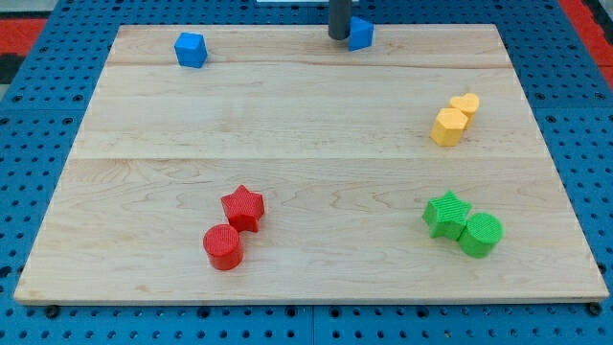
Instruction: Move the blue triangle towards top right
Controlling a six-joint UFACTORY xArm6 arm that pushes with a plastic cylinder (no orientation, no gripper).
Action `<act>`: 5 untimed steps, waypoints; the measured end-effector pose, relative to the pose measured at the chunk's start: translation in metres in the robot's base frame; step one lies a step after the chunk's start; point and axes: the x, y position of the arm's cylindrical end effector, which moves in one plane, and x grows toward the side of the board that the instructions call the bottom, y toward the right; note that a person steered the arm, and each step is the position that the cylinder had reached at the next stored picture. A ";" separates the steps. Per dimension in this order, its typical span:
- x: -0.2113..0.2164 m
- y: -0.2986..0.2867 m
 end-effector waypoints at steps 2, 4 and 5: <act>-0.003 0.022; -0.015 0.065; -0.013 0.079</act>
